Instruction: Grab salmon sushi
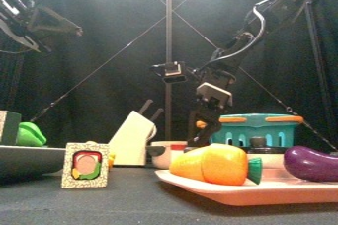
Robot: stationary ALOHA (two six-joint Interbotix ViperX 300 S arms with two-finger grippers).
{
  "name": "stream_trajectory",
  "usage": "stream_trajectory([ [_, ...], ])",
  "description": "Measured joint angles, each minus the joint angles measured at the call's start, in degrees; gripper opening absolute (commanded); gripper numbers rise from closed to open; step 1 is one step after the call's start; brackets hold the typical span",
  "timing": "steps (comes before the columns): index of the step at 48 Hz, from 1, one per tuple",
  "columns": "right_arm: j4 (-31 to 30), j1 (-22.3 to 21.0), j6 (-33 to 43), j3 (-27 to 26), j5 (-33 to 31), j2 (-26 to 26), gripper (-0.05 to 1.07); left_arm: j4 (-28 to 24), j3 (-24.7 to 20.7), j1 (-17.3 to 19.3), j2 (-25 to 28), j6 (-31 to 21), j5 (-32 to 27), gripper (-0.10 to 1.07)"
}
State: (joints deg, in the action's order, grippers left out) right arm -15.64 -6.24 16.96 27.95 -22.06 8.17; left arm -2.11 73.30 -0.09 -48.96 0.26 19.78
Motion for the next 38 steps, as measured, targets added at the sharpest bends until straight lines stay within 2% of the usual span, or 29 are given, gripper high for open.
stream_trajectory([
  [9,0.4,0.0,-0.2,-0.2,-1.2,-0.1,0.59,0.0,0.6,0.0,0.0,0.0,0.0,0.01],
  [27,1.0,0.0,-0.2,-0.2,0.5,-0.4,0.59,0.0,0.6,0.0,-0.1,0.0,0.0,0.01],
  [38,3.6,0.0,-0.2,-0.2,0.5,-1.7,0.59,-0.1,0.6,0.2,0.0,0.0,0.0,0.01],
])
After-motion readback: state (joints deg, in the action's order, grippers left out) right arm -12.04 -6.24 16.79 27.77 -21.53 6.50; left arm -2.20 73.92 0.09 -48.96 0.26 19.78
